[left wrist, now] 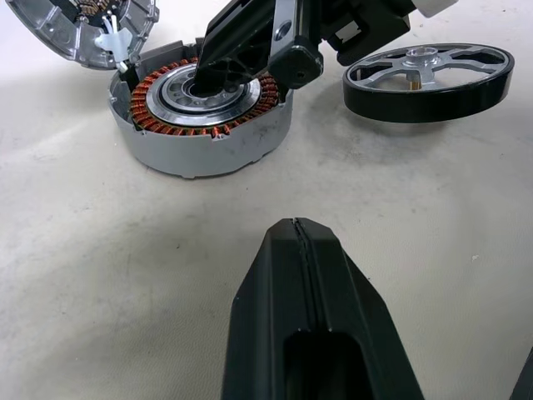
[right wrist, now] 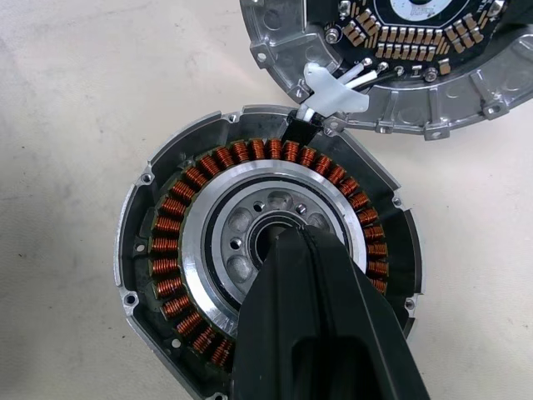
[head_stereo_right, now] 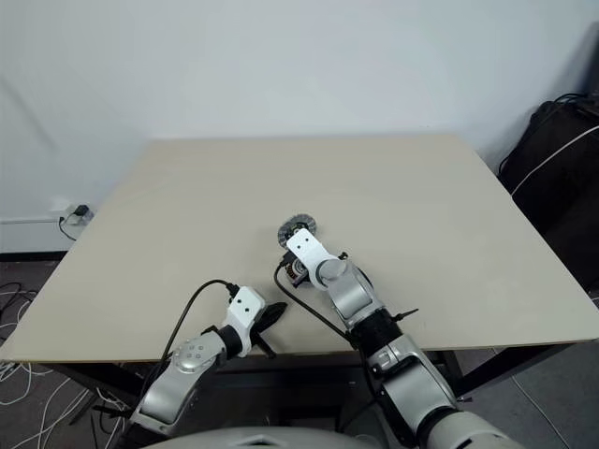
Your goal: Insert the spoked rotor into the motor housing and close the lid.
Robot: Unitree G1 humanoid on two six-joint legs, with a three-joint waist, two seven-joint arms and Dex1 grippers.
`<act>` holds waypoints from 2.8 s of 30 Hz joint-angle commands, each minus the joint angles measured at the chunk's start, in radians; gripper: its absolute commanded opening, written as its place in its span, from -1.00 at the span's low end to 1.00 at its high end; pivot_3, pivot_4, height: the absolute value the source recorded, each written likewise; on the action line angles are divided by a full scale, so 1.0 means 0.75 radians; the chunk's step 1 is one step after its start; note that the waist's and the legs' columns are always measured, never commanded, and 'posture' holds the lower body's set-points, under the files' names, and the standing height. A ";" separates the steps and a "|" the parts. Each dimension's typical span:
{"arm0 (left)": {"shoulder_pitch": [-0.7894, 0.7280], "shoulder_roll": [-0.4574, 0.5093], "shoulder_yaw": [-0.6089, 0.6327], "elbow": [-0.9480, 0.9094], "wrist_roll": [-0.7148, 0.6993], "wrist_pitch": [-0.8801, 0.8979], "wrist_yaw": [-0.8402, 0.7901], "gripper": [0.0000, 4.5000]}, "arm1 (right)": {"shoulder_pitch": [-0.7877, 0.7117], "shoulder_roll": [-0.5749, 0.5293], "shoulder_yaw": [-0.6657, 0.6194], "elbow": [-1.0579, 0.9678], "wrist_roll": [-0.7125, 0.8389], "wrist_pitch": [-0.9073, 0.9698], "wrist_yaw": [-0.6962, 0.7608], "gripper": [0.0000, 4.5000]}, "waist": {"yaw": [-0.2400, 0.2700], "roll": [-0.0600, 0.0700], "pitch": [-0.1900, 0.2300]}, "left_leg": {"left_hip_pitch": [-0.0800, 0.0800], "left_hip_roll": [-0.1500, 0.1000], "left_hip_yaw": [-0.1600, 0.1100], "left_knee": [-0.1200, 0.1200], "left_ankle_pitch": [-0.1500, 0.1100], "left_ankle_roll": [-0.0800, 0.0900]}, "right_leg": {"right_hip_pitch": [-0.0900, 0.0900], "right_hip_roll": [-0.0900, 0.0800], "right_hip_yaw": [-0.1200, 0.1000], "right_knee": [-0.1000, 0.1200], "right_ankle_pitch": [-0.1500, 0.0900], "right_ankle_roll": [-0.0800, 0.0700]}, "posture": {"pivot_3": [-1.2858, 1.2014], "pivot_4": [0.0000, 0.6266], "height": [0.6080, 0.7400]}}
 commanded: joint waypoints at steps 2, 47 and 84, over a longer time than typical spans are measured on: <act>-0.015 -0.002 0.003 -0.052 -0.006 -0.006 0.009 -1.00 | -0.021 -0.018 0.015 -0.019 -0.033 -0.058 -0.003 -0.99 | -0.001 0.000 0.000 | 0.000 0.000 0.000 0.000 0.000 0.000 | 0.000 0.000 0.000 0.000 0.000 0.000 | 0.03 -1.00 1.00; -0.048 0.013 -0.003 -0.055 -0.008 -0.030 0.017 -1.00 | 0.529 0.344 -1.443 -1.080 0.804 0.966 -0.138 0.99 | 0.030 0.004 0.005 | -0.004 0.004 0.003 0.001 -0.002 0.003 | -0.002 -0.001 0.000 -0.005 0.000 0.001 | 0.03 -1.00 1.00; -0.011 0.043 0.013 -0.104 -0.018 0.014 0.009 -1.00 | 0.429 0.489 -1.617 -0.589 1.327 0.881 -0.339 -0.02 | -0.003 0.008 0.007 | -0.005 0.006 0.004 0.000 -0.002 0.003 | -0.002 0.000 0.000 -0.005 -0.004 0.007 | 0.03 -1.00 1.00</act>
